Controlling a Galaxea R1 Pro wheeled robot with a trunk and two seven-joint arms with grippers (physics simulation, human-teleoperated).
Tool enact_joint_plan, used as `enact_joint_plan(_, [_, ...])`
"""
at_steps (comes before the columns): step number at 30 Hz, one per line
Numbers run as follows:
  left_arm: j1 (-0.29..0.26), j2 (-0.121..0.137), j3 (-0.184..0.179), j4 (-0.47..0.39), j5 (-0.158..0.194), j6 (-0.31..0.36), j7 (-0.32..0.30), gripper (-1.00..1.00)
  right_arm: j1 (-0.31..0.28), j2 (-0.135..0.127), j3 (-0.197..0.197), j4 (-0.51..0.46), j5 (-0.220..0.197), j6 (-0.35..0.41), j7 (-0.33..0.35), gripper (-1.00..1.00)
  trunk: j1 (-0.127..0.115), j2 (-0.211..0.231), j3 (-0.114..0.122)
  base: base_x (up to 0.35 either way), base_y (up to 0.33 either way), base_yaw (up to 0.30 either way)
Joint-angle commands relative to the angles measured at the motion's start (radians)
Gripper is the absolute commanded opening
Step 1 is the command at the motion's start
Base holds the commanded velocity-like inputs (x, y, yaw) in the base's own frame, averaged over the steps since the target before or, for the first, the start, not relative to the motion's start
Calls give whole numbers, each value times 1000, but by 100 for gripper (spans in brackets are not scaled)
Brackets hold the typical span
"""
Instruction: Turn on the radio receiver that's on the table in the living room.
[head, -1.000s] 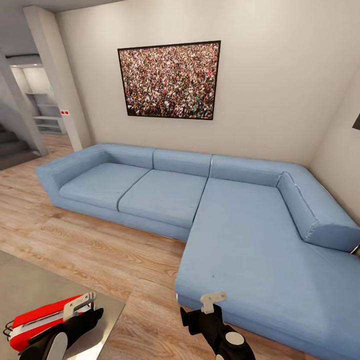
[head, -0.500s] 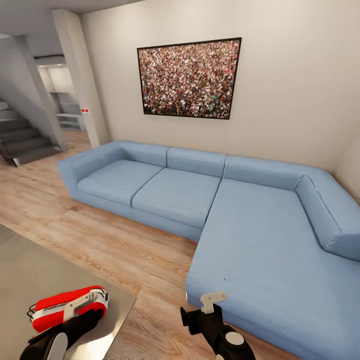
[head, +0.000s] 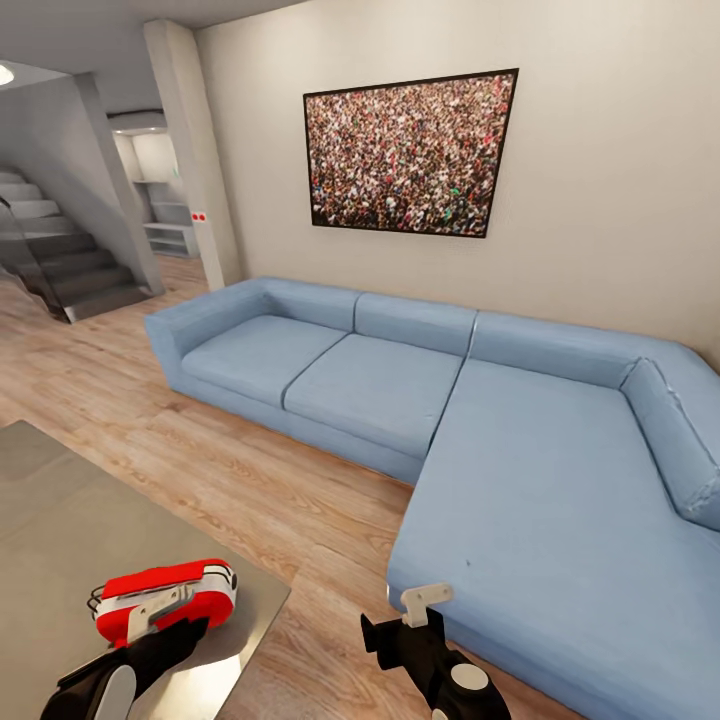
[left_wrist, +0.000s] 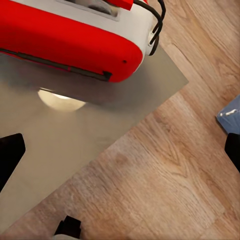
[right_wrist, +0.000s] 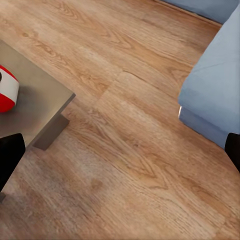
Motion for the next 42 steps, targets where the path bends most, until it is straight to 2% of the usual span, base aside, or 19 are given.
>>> enact_joint_plan(1, [0,0,0,0,0,0,0,100,0,0,0,0,0,0,0,100,0,0,0,0,0,4])
enact_joint_plan(14, [0,-6,0,-1,2,1,0,100,0,0,0,1,0,0,0,100,0,0,0,0,0,1])
enact_joint_plan(24, [0,-6,3,-34,13,5,0,100,0,0,0,1,0,0,0,100,0,0,0,0,0,0])
enact_joint_plan(25, [0,-6,9,-35,56,9,0,100,0,0,0,1,0,0,0,100,0,0,0,0,0,0])
enact_joint_plan(26, [0,-5,14,-35,79,13,1,100,0,0,0,1,0,0,0,100,0,0,0,0,0,0])
enact_joint_plan(27, [0,-3,29,-36,133,24,2,100,0,0,0,1,-1,0,0,100,0,0,0,0,0,0])
enact_joint_plan(29, [0,8,95,-36,297,73,4,100,0,0,0,1,-1,0,0,100,0,0,0,0,0,0])
enact_joint_plan(31, [0,14,119,-36,352,95,5,100,0,0,0,1,-1,0,0,100,0,0,0,0,0,0])
enact_joint_plan(33, [0,14,140,-36,382,105,6,100,0,0,0,2,-2,0,0,100,0,0,0,0,0,0])
enact_joint_plan(34, [0,12,159,-36,400,107,6,100,0,0,0,2,-2,0,0,100,0,0,0,0,0,0])
enact_joint_plan(36, [0,9,211,-36,461,110,6,100,0,0,0,2,-3,0,0,100,0,0,0,0,0,0])
enact_joint_plan(37, [0,9,223,-36,481,111,6,100,0,0,0,2,-3,0,0,100,0,0,0,0,0,0])
enact_joint_plan(38, [0,12,253,-36,540,112,6,100,0,0,0,2,-2,0,0,100,0,0,0,0,0,0])
enact_joint_plan(39, [0,14,266,-36,573,113,7,100,0,0,0,2,-3,0,0,100,0,0,0,0,0,0])
enact_joint_plan(42, [0,15,283,-36,616,113,10,100,0,0,0,2,-4,0,0,100,0,0,0,0,0,0])
